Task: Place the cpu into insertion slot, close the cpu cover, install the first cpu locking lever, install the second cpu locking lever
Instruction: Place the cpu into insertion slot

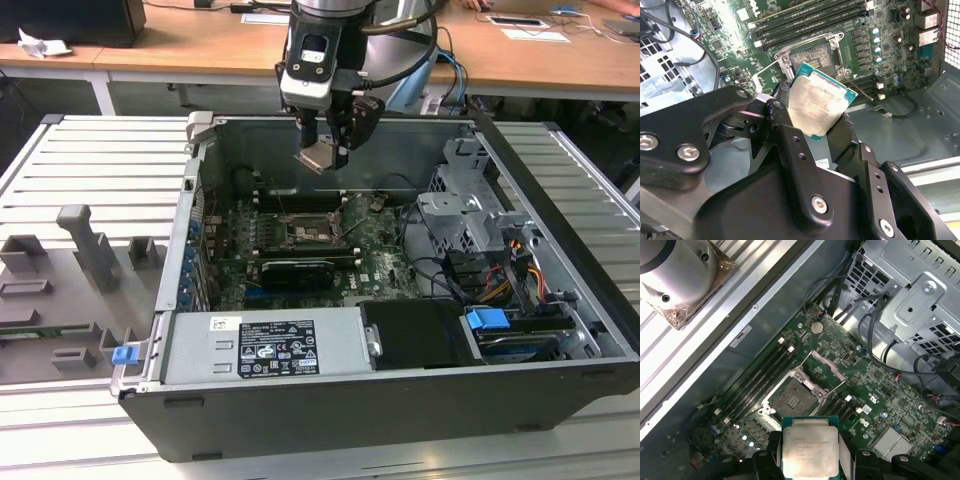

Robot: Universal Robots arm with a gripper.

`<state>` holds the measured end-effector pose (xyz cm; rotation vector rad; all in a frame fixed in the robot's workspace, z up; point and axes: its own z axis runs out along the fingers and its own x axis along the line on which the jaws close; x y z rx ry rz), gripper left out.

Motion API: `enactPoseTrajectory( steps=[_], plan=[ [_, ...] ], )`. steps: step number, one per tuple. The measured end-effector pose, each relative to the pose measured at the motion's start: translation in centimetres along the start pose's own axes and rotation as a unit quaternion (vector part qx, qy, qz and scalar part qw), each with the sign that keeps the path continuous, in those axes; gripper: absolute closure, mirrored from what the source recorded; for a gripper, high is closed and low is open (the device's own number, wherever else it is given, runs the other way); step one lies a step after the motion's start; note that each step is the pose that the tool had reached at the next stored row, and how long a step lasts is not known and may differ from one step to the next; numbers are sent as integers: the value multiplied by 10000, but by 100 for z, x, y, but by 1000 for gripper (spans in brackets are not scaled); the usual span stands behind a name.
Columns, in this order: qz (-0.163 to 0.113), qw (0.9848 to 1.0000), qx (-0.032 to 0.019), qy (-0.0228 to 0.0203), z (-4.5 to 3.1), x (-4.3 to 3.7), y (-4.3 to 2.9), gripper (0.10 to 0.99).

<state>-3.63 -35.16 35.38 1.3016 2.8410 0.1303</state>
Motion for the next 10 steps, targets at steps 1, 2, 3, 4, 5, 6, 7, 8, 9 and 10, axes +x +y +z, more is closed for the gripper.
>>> enactPoseTrajectory(
  steps=[1,2,3,4,5,6,7,8,9,10],
  plan=[
    [44,10000,-1,-4,2,0,0,541],
    [81,10000,-2,-7,4,0,0,541],
    [150,9999,-4,-12,7,0,-1,541],
    [215,9998,-5,-17,9,0,-1,541],
    [290,9996,-6,-24,13,0,-1,541],
    [315,9995,-7,-26,14,0,-1,541],
    [340,9994,-8,-28,15,0,-1,541],
    [382,9993,-8,-31,17,0,-2,541],
    [406,9992,-9,-33,19,0,-2,541],
    [430,9991,-10,-35,21,-1,-2,541]
  ],
)
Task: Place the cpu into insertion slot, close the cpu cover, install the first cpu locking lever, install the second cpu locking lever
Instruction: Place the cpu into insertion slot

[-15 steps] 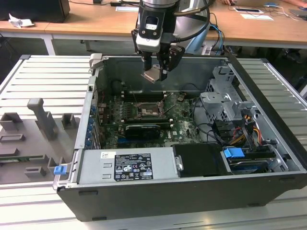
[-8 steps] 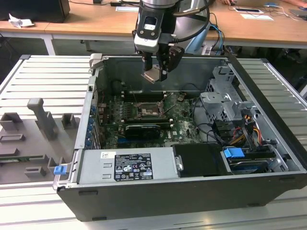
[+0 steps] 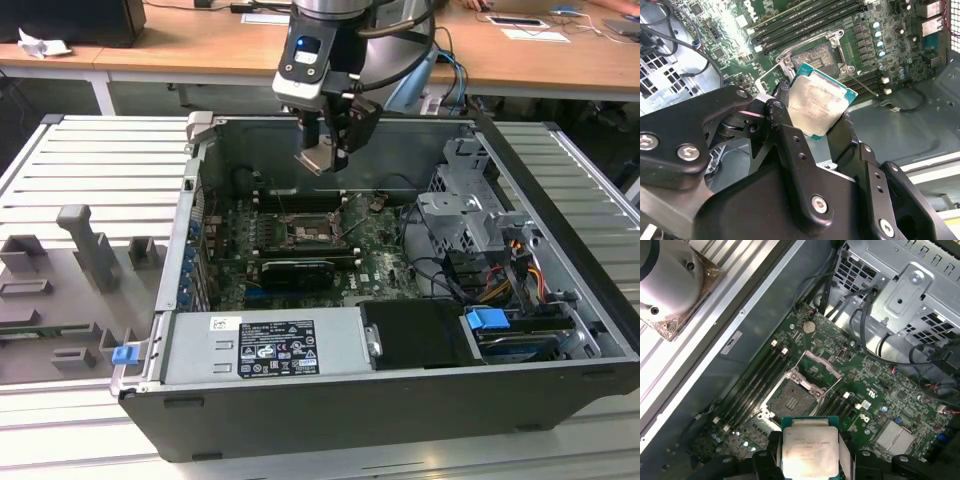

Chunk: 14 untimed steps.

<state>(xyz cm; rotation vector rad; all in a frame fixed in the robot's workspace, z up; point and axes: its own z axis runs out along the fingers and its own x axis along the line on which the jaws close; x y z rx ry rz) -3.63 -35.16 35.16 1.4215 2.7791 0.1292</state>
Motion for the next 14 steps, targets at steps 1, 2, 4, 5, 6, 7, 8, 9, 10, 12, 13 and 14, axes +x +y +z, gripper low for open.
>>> enactPoseTrajectory(
  steps=[1,2,4,5,6,7,8,9,10,12,13,14],
  plan=[
    [41,10000,0,-3,4,0,0,541],
    [84,10000,-1,-7,8,0,-1,541],
    [161,9999,-1,-12,15,0,-1,541],
    [195,9998,-1,-14,18,0,-1,541],
    [217,9998,-2,-16,21,0,-2,541],
    [256,9997,-3,-19,26,-1,-2,541],
    [270,9996,-3,-20,27,-1,-2,541],
    [287,9996,-3,-22,29,-1,-2,541],
    [325,9995,-4,-24,34,-1,-3,541],
    [414,9991,-5,-32,42,-1,-3,541],
    [455,9990,-6,-35,46,-1,-4,541],
    [482,9988,-6,-37,48,-1,-4,541]
  ],
)
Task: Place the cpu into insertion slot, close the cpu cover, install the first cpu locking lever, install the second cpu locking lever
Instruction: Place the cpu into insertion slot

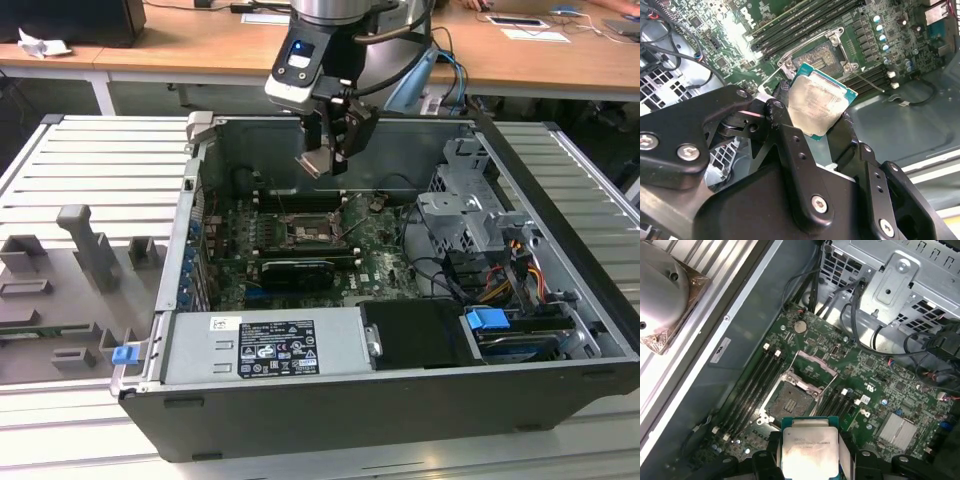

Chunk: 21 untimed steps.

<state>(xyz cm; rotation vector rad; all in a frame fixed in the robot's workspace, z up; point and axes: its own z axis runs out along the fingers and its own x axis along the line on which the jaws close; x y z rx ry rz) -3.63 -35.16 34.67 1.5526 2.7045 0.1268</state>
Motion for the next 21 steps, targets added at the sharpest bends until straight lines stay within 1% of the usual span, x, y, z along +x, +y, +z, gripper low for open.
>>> enactPoseTrajectory(
  steps=[3,9,11,14,16,17,18,19,20,21],
  plan=[
    [100,9999,-2,-8,10,0,-1,541],
    [294,9996,-4,-24,59,-2,-5,541],
    [330,9995,1,-35,94,-2,-7,541],
    [503,9987,0,-51,133,-2,-11,541],
    [762,9971,-3,-70,163,-3,-13,541],
    [842,9964,-4,-77,171,-3,-14,541],
    [952,9954,-5,-85,182,-4,-14,541],
    [1110,9938,-7,-97,198,-4,-16,541],
    [1194,9928,-2,-100,210,-4,-17,541],
    [1212,9926,0,-100,220,-4,-18,541]
  ],
)
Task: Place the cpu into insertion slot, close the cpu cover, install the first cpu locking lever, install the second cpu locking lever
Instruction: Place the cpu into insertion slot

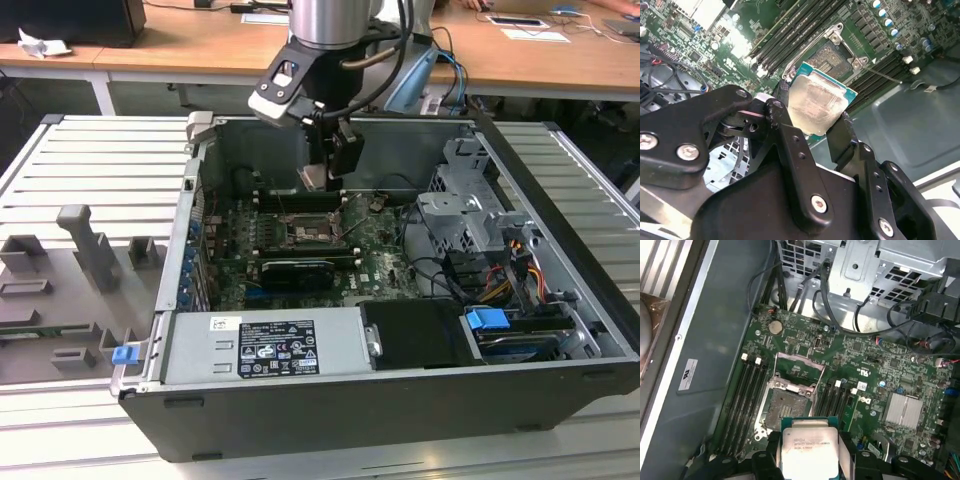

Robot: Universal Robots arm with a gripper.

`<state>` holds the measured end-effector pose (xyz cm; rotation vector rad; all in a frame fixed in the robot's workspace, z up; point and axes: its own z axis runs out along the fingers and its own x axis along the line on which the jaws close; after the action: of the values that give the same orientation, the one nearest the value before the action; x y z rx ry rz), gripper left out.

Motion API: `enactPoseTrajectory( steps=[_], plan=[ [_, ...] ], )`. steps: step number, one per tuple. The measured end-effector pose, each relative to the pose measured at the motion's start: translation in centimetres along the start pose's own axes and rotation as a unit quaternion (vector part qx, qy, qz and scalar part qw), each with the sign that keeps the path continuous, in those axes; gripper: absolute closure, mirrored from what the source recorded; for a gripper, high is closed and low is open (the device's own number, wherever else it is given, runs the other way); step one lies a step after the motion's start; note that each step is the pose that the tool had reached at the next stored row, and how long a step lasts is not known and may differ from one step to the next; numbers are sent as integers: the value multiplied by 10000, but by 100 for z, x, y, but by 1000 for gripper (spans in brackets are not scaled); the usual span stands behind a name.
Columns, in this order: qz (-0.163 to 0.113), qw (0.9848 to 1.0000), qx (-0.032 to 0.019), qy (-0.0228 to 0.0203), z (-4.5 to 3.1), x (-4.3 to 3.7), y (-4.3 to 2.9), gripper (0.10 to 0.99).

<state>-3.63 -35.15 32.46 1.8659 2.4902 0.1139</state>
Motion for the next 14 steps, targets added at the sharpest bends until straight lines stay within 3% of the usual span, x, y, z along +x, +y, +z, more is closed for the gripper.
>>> enactPoseTrajectory(
  steps=[8,10,11,14],
  plan=[
    [113,9999,8,-9,70,-1,-5,541],
    [281,9996,4,-20,91,-2,-7,541],
    [477,9989,0,-35,133,0,-10,541],
    [571,9984,-2,-42,220,21,-9,541]
  ],
)
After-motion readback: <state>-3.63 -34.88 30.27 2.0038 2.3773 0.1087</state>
